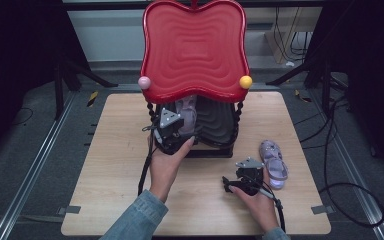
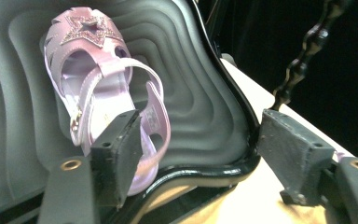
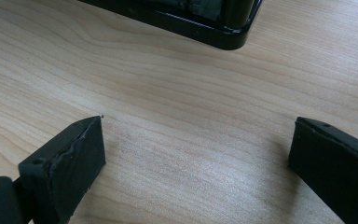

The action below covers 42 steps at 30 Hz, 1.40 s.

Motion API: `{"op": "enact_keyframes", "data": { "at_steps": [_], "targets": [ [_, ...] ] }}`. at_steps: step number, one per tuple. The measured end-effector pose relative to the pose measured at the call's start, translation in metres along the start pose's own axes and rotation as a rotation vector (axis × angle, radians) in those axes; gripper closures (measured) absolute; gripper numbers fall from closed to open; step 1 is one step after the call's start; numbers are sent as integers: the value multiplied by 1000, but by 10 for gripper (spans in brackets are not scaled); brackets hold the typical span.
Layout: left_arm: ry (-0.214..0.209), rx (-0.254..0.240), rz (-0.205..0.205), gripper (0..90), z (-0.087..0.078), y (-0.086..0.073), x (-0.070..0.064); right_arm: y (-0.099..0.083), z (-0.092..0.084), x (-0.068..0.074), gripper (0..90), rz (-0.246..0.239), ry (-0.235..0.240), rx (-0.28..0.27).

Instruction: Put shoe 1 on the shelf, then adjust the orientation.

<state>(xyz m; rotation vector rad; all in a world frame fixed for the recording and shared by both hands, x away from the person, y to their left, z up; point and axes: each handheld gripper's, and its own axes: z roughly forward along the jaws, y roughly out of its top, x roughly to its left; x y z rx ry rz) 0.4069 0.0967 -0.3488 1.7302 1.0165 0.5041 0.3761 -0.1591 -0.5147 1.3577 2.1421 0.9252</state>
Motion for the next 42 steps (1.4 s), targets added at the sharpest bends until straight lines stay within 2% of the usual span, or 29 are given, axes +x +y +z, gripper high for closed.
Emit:
{"op": "enact_keyframes", "data": {
  "at_steps": [4,10,11,14,15,16,17,19,20,22,23,24,25,26,27,29,30,32,34,36,37,38,39,41,42],
  "targets": [
    [-16,21,15,225,-9,-3,-2,0,0,0,39,0,0,0],
    [-38,41,19,162,-30,-19,1,0,0,0,41,1,0,0],
    [-47,53,18,145,-37,-27,4,1,-2,0,106,3,0,3],
    [-54,67,8,137,-45,-35,8,4,-6,3,120,-8,26,3],
    [-55,77,11,123,-48,-40,10,7,-9,5,142,-21,29,-7],
    [-52,82,15,118,-52,-45,12,14,-20,7,167,-38,24,-38],
    [-45,93,18,118,-59,-54,16,18,-27,7,185,-41,19,-45],
    [-44,101,15,108,-62,-58,20,25,-40,7,219,-66,1,-61],
    [-26,111,22,101,-67,-67,27,29,-47,7,220,-66,-5,-64],
    [-18,115,18,99,-69,-71,31,33,-54,5,230,-71,-9,-71],
    [4,124,21,94,-72,-79,40,39,-67,1,262,-64,-11,-65],
    [4,124,21,88,-72,-79,40,39,-67,1,262,-64,-11,-65],
    [30,137,13,84,-73,-88,49,43,-79,-7,293,-67,-34,-65],
    [30,137,13,84,-73,-88,49,43,-79,-7,293,-67,-34,-65],
    [33,147,-12,85,-73,-96,57,45,-90,-16,349,-69,-57,-54],
    [41,152,-20,87,-72,-100,61,46,-94,-21,366,-69,-65,-48],
    [58,165,-27,87,-71,-108,69,46,-102,-32,410,-56,-82,-31],
    [85,184,-24,87,-70,-116,78,47,-110,-42,430,-41,-112,-10],
    [93,193,-53,87,-69,-124,87,48,-117,-52,445,-32,-141,13],
    [94,221,-74,89,-67,-129,98,47,-122,-64,463,-14,-152,26],
    [110,226,-81,89,-67,-131,102,46,-125,-69,471,-1,-152,34],
    [110,226,-81,90,-67,-131,102,46,-127,-75,477,11,-160,44],
    [137,222,-90,91,-69,-134,111,45,-129,-80,484,12,-166,56],
    [155,226,-96,91,-71,-138,117,43,-132,-90,501,21,-177,79],
    [155,226,-96,91,-71,-138,117,42,-133,-96,512,41,-175,89]
  ]
}}
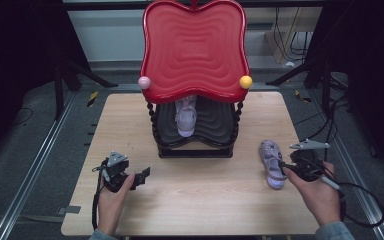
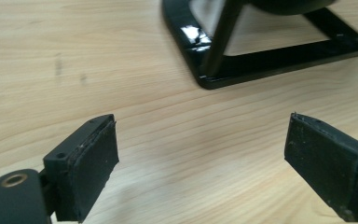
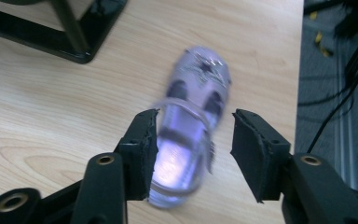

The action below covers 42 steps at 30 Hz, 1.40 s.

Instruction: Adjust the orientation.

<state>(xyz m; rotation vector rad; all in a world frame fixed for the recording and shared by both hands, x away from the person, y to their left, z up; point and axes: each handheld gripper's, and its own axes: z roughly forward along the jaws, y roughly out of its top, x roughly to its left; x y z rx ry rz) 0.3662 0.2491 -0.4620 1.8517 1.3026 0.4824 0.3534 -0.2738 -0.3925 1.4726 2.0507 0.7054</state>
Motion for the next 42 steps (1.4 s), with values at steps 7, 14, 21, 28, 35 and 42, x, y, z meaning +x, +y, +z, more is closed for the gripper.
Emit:
{"op": "enact_keyframes", "data": {
  "at_steps": [7,14,21,28,35,42],
  "targets": [
    [42,2,-59,97,2,-13,18,-4,11,-24,544,66,27,75],
    [55,20,-59,99,5,-21,21,-6,34,-24,530,81,50,150],
    [62,32,-66,101,6,-24,25,-9,55,-25,547,91,55,209],
    [69,35,-47,102,7,-25,23,-15,75,-27,631,84,73,293],
    [69,44,-43,104,9,-27,22,-16,79,-27,802,72,81,305],
    [77,49,-34,104,9,-27,22,-18,66,-30,825,30,99,249]
  ]
}}
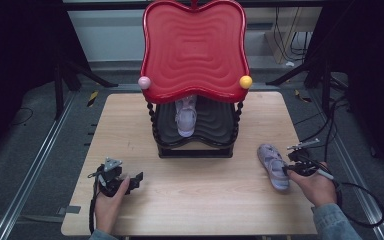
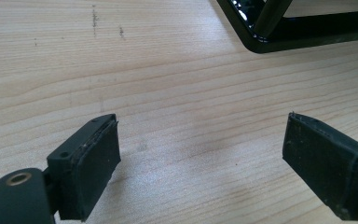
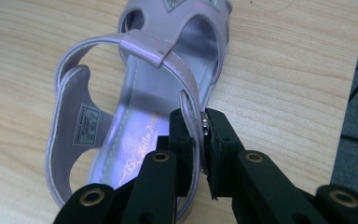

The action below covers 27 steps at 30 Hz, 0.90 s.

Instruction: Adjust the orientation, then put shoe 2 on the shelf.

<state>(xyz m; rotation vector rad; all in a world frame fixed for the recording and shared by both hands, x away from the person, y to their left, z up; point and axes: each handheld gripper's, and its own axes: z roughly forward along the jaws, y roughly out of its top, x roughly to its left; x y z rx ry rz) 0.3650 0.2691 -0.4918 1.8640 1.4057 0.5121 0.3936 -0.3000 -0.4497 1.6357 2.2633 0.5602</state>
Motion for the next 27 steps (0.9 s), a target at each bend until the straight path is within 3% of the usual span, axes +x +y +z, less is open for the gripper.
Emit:
{"op": "enact_keyframes", "data": {
  "at_steps": [6,13,14,17,26,27],
  "targets": [
    [2,-1,2,104,0,0,-1,-5,-13,6,826,-42,17,-29],
    [8,1,4,104,0,0,0,-6,-34,41,826,-153,86,-70],
    [8,2,2,104,0,0,0,-6,-34,41,826,-153,86,-70],
    [9,1,7,104,-1,0,-1,-6,-40,63,825,-225,133,-79],
    [6,5,7,104,0,-1,-1,12,-25,115,824,-385,231,-92],
    [6,5,7,104,0,-1,-1,12,-25,115,824,-385,231,-92]
  ]
}}
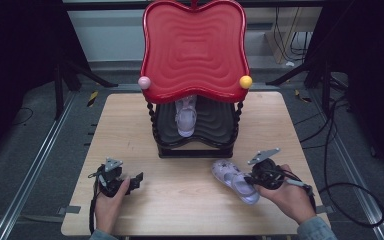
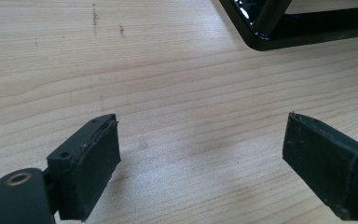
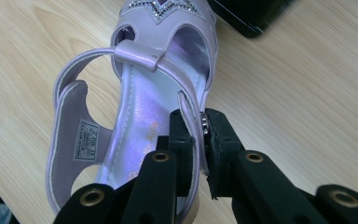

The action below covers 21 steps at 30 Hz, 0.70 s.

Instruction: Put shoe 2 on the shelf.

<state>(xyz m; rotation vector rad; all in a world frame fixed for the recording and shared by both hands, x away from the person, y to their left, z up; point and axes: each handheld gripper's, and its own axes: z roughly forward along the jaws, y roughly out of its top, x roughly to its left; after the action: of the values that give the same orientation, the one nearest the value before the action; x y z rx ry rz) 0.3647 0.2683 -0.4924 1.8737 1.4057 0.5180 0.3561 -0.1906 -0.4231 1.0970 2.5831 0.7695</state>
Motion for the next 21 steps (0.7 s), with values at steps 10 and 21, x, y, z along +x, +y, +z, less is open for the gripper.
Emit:
{"op": "enact_keyframes", "data": {
  "at_steps": [10,21],
  "targets": [
    [0,4,-1,104,0,-1,1,24,37,16,822,-90,58,4],
    [-6,8,-3,109,2,-1,-1,16,55,16,746,-128,47,123]
  ]
}}
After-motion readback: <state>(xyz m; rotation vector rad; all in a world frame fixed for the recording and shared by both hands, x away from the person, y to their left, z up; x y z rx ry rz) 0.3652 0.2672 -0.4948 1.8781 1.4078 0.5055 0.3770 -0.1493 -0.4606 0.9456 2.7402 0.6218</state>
